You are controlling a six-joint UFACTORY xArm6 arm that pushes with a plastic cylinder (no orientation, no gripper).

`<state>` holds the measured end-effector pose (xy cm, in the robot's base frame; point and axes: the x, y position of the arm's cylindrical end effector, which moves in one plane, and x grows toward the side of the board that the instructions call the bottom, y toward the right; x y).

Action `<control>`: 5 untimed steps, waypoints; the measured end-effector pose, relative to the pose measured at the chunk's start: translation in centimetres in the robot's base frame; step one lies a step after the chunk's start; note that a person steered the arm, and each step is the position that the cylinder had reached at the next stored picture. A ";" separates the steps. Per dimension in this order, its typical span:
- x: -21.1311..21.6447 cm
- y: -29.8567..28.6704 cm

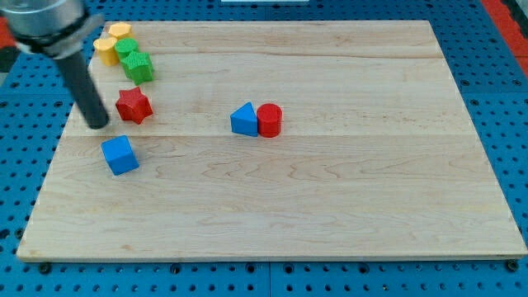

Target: Push the blue cube to the line of blocks

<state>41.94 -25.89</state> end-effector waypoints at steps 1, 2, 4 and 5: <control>-3.6 5.0; -2.1 15.4; 4.5 -2.7; 10.4 -1.3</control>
<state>52.32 -27.16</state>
